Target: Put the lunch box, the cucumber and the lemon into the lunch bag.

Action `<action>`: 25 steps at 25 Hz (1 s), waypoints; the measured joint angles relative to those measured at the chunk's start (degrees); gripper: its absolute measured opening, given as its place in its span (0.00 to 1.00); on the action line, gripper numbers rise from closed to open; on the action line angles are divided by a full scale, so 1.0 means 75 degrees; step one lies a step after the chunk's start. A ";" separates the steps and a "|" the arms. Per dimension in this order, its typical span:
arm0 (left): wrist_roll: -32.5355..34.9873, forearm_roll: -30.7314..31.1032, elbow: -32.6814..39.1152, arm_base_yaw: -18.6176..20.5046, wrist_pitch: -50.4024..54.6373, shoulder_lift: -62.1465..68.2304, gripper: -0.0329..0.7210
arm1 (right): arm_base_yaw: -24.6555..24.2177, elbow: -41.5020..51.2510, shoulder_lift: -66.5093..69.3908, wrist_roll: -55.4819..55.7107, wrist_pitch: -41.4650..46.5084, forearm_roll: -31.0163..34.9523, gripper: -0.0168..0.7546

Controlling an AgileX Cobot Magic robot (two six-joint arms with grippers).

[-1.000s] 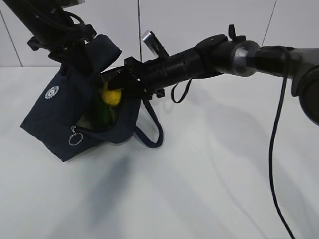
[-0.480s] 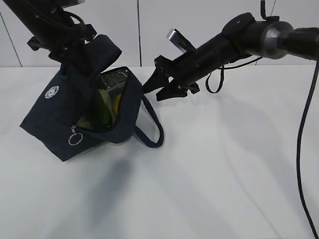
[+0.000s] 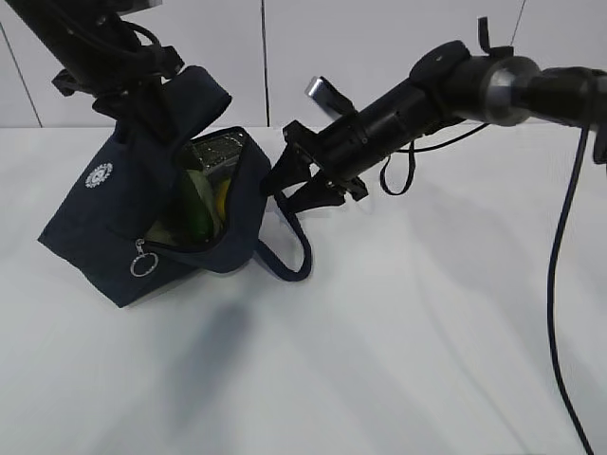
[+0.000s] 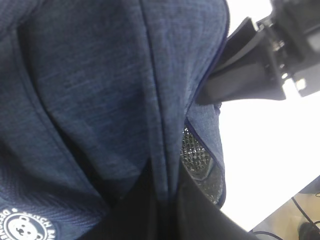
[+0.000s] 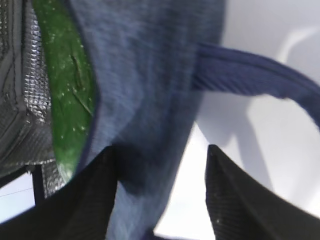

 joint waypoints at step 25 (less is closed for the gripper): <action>0.0235 -0.0086 -0.0017 -0.0028 0.0000 0.0000 0.05 | 0.0157 -0.0301 0.0209 -0.0615 0.0058 0.1364 0.03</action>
